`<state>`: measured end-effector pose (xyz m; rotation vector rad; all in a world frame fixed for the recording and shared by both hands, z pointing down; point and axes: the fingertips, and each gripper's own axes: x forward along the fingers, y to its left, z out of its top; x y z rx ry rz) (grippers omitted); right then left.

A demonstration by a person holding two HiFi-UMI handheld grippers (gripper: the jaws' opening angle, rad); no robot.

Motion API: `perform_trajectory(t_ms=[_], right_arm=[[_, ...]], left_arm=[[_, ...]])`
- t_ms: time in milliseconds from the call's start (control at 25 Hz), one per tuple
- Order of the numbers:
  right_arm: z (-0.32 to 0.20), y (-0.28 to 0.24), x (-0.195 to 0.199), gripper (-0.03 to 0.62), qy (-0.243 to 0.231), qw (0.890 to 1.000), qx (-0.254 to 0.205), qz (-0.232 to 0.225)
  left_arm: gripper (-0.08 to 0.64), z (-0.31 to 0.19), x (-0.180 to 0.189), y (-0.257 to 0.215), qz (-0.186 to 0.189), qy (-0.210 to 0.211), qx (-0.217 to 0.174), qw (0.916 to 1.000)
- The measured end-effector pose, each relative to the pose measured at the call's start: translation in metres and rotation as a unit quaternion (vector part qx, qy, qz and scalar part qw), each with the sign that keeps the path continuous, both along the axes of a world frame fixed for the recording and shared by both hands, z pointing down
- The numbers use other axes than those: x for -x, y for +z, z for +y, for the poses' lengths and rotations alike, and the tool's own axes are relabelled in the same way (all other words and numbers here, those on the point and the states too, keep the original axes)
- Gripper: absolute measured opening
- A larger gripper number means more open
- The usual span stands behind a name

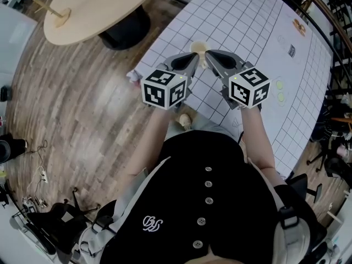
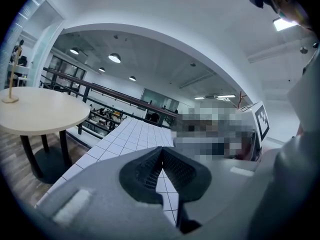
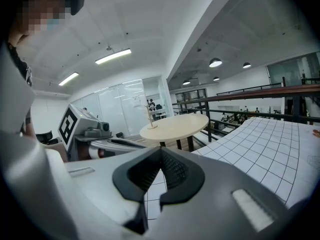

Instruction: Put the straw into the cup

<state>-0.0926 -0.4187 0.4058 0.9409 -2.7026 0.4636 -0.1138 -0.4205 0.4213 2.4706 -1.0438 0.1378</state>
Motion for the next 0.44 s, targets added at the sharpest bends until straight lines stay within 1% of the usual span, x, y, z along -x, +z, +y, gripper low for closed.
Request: perform_trajectory(t_ms=[240, 440], right_arm=[[-0.0018, -0.0008, -0.0025, -0.002, -0.001, 1.000, -0.013, 0.015], [-0.0040, -0.0023, -0.0061, -0.001, 0.000, 1.000, -0.012, 0.014]], left_arm=[[-0.003, -0.0026, 0.0012, 0.0018, -0.003, -0.003, 0.001, 1.0000], [-0.003, -0.0046, 0.0000, 0.0014, 0.000, -0.005, 0.001, 1.0000]])
